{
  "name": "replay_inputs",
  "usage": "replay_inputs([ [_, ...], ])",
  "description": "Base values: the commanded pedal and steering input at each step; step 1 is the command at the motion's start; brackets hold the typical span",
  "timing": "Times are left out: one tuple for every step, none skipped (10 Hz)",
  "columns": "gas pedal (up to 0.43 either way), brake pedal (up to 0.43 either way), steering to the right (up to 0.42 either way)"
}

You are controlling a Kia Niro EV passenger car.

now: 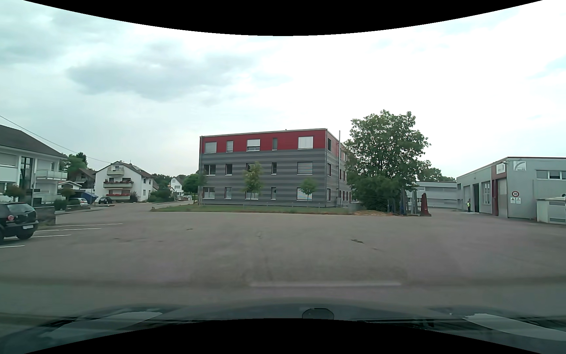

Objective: Follow the waypoints while adhering to traffic rules and regulations

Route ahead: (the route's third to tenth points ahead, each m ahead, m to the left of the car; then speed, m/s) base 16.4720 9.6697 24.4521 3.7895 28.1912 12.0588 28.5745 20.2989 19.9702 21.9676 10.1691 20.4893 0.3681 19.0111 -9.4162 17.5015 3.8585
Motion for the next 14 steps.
replay_inputs([
  [0.110, 0.000, -0.008],
  [0.098, 0.000, -0.008],
  [0.079, 0.000, -0.008],
  [0.067, 0.000, -0.009],
  [0.059, 0.000, -0.012],
  [0.059, 0.000, -0.015],
  [0.059, 0.000, -0.017],
  [0.059, 0.000, -0.017],
  [0.059, 0.000, -0.017],
  [0.059, 0.000, -0.017],
  [0.059, 0.000, -0.017],
  [0.039, 0.000, -0.018],
  [0.039, 0.000, -0.019],
  [0.028, 0.000, -0.019],
])
